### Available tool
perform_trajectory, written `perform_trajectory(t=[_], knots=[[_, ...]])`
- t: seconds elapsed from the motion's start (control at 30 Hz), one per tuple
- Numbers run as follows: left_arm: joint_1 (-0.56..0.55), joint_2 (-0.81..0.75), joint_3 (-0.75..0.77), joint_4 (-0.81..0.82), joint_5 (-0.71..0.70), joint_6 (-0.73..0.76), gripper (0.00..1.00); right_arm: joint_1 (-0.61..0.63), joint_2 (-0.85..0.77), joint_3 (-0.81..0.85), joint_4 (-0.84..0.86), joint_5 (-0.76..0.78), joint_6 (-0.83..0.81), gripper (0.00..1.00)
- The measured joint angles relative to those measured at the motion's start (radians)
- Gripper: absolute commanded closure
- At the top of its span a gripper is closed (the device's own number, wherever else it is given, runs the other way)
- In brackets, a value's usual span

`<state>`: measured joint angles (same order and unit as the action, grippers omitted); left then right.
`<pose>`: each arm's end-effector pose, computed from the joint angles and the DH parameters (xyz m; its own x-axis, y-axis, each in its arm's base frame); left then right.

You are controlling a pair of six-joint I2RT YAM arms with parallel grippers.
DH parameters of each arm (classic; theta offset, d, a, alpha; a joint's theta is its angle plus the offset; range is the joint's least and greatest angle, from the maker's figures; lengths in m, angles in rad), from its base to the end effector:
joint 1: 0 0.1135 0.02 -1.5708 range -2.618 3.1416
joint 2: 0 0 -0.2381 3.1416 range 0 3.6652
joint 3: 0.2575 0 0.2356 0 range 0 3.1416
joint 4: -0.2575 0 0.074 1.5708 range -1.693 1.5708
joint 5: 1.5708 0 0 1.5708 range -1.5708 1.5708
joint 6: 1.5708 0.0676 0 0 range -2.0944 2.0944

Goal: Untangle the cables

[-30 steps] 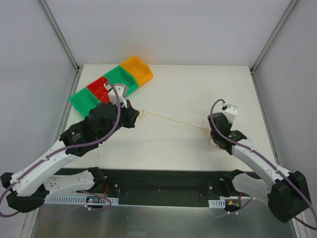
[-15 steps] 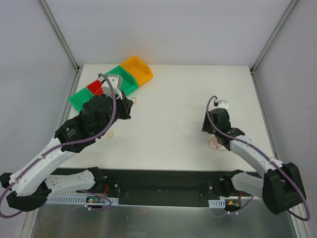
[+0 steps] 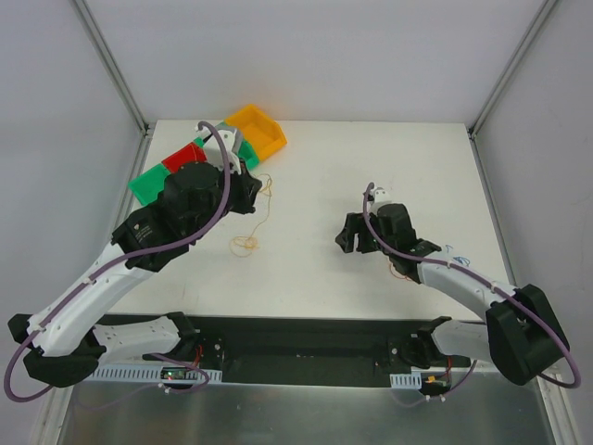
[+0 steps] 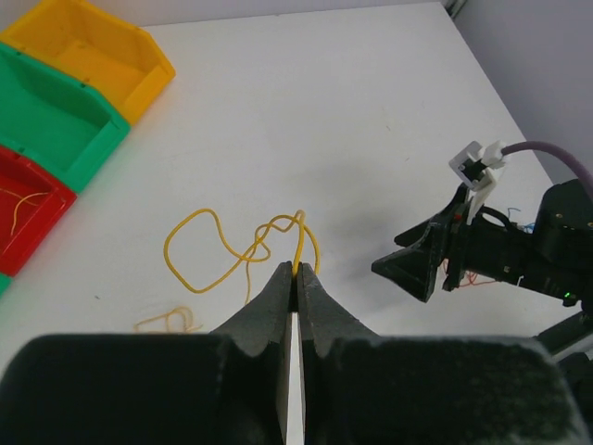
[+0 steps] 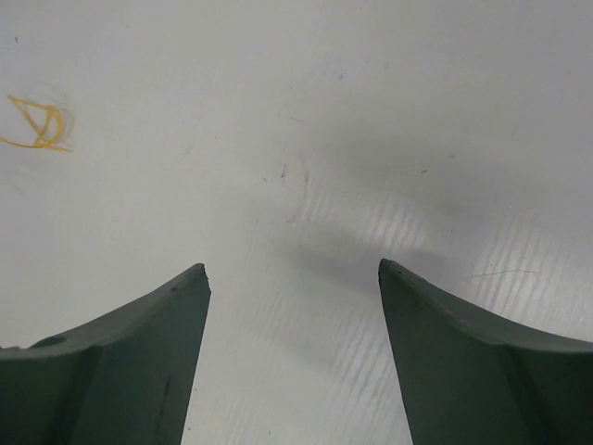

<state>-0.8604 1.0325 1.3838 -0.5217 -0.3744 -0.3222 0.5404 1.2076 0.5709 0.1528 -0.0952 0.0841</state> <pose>0.1662 -0.1553 0.4294 -0.2539 -0.1568 -0.9544 0.4113 0.8756 -0.2532 0.2362 0.1492 0.1831 -0.4466 -0.1704 -0.8783 -0.5487 0.8276 0.1184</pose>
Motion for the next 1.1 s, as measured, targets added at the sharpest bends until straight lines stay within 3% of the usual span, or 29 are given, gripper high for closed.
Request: perform_trajectory(t=[0.17, 0.23, 0.43, 0.67, 0.87, 1.1], knots=[[0.005, -0.002, 0.000, 0.018, 0.064, -0.005, 1.00, 0.000, 0.006, -0.011, 0.001, -0.026, 0.025, 0.27], [0.005, -0.015, -0.022, 0.032, 0.076, -0.010, 1.00, 0.003, 0.023, -0.011, 0.002, -0.034, 0.036, 0.33], [0.010, -0.151, -0.312, 0.061, 0.088, -0.103, 1.00, 0.067, 0.201, 0.076, -0.019, -0.040, 0.094, 0.45], [0.011, -0.167, -0.542, 0.047, 0.113, -0.200, 1.00, 0.134, 0.406, 0.256, -0.011, -0.064, 0.136, 0.42], [0.011, -0.253, -0.585, 0.045, 0.108, -0.220, 1.00, 0.176, 0.521, 0.372, 0.027, -0.101, 0.194, 0.40], [0.011, -0.280, -0.608, 0.046, 0.104, -0.238, 1.00, 0.276, 0.600, 0.405, 0.052, -0.050, 0.408, 0.37]])
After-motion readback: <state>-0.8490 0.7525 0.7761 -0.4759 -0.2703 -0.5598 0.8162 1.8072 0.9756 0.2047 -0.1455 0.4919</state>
